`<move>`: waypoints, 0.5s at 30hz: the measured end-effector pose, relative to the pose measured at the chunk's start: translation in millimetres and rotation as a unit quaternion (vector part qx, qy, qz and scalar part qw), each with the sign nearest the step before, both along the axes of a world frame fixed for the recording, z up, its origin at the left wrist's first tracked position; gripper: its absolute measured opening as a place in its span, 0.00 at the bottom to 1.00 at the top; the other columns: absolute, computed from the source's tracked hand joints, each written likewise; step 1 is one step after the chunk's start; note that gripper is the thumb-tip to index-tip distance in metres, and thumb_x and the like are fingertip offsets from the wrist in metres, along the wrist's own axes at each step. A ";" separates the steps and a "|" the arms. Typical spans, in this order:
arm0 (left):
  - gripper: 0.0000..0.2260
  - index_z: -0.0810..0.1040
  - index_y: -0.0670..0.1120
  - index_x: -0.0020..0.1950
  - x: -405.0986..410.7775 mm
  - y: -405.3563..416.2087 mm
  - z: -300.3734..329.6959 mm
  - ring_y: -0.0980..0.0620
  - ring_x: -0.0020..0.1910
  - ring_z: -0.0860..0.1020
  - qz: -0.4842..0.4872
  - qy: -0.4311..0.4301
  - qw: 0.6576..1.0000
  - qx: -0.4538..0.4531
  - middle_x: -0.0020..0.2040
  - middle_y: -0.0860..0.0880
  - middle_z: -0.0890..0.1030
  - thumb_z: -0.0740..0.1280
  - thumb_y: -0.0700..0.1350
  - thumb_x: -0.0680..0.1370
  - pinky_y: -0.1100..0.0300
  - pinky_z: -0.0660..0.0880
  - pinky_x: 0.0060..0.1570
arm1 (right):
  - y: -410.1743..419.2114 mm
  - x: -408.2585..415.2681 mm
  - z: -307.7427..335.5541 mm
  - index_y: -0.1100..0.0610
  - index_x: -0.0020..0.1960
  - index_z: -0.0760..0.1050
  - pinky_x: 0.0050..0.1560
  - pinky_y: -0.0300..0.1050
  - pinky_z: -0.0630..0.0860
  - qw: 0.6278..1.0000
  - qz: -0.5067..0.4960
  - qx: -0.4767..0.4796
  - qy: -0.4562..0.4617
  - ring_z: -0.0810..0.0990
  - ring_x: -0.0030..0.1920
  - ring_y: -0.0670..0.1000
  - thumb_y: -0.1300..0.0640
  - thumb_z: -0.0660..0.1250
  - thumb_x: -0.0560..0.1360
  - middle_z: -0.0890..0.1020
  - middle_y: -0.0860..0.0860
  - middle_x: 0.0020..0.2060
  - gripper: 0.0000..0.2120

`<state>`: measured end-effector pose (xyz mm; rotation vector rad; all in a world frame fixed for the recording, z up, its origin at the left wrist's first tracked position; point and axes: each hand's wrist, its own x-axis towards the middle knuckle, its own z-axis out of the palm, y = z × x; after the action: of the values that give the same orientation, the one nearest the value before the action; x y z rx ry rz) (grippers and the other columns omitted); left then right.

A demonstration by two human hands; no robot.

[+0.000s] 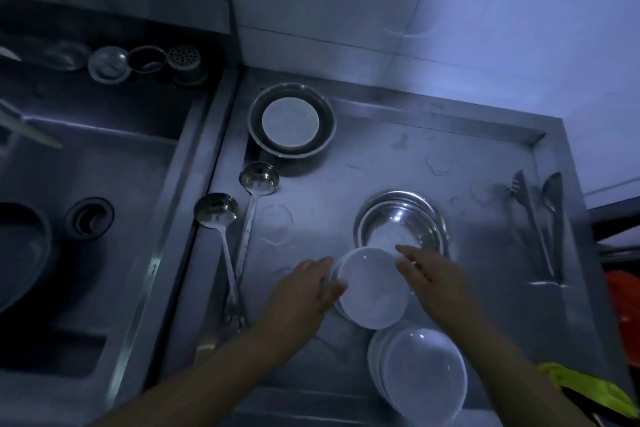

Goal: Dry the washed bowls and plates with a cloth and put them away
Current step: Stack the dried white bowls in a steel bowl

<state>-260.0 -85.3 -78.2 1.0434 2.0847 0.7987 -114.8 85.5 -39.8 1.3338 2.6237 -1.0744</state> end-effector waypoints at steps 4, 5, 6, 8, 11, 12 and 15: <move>0.14 0.75 0.48 0.50 34.3 -1.1 2.1 0.58 0.44 0.75 0.097 -0.085 0.992 0.008 0.44 0.55 0.78 0.60 0.59 0.77 0.66 0.68 0.40 | -5.1 22.1 -8.0 0.48 0.65 0.75 0.46 0.38 0.71 0.997 0.040 -0.045 -0.050 0.78 0.45 0.44 0.49 0.65 0.77 0.82 0.48 0.52 0.17; 0.13 0.75 0.47 0.49 38.7 0.8 2.2 0.56 0.44 0.77 0.121 -0.106 0.987 0.001 0.45 0.53 0.79 0.62 0.55 0.78 0.63 0.70 0.42 | -4.6 24.1 -9.6 0.47 0.66 0.73 0.47 0.38 0.71 0.995 0.048 -0.070 -0.060 0.79 0.47 0.44 0.48 0.64 0.78 0.82 0.47 0.54 0.18; 0.11 0.76 0.46 0.49 42.3 2.6 2.3 0.56 0.44 0.77 0.141 -0.122 0.983 -0.007 0.45 0.51 0.80 0.62 0.53 0.78 0.63 0.72 0.43 | -3.3 25.2 -11.1 0.47 0.68 0.72 0.47 0.37 0.71 0.992 0.052 -0.095 -0.066 0.79 0.50 0.45 0.48 0.64 0.77 0.81 0.46 0.54 0.19; 0.06 0.76 0.49 0.48 48.0 6.2 3.9 0.60 0.42 0.77 0.177 -0.157 0.971 -0.014 0.45 0.54 0.80 0.63 0.50 0.78 0.70 0.71 0.40 | 0.8 26.0 -14.3 0.48 0.66 0.73 0.42 0.29 0.69 0.988 0.055 -0.125 -0.070 0.79 0.51 0.44 0.50 0.65 0.77 0.80 0.44 0.50 0.18; 0.04 0.76 0.57 0.50 53.7 10.2 5.4 0.66 0.42 0.75 0.228 -0.205 0.952 -0.003 0.43 0.61 0.78 0.64 0.48 0.78 0.74 0.71 0.37 | 4.7 26.5 -18.5 0.53 0.58 0.79 0.33 0.22 0.67 0.987 0.059 -0.132 -0.066 0.76 0.40 0.37 0.55 0.65 0.77 0.79 0.43 0.43 0.11; 0.05 0.77 0.57 0.50 54.8 10.7 4.6 0.66 0.42 0.76 0.247 -0.215 0.945 0.003 0.43 0.61 0.78 0.64 0.47 0.78 0.73 0.72 0.38 | 5.3 26.8 -19.5 0.55 0.57 0.79 0.33 0.22 0.67 0.988 0.057 -0.132 -0.059 0.75 0.39 0.36 0.56 0.65 0.77 0.79 0.44 0.42 0.10; 0.07 0.79 0.54 0.53 56.8 13.2 4.4 0.61 0.44 0.78 0.283 -0.219 0.934 0.001 0.43 0.58 0.80 0.65 0.46 0.77 0.60 0.77 0.46 | 4.3 27.2 -21.0 0.58 0.56 0.80 0.37 0.30 0.69 0.991 0.052 -0.118 -0.048 0.77 0.41 0.44 0.59 0.64 0.77 0.80 0.48 0.43 0.10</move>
<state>-203.2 -72.1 -73.8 0.2048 1.9874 1.1842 -87.6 89.7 -60.8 1.1560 2.3811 -1.2255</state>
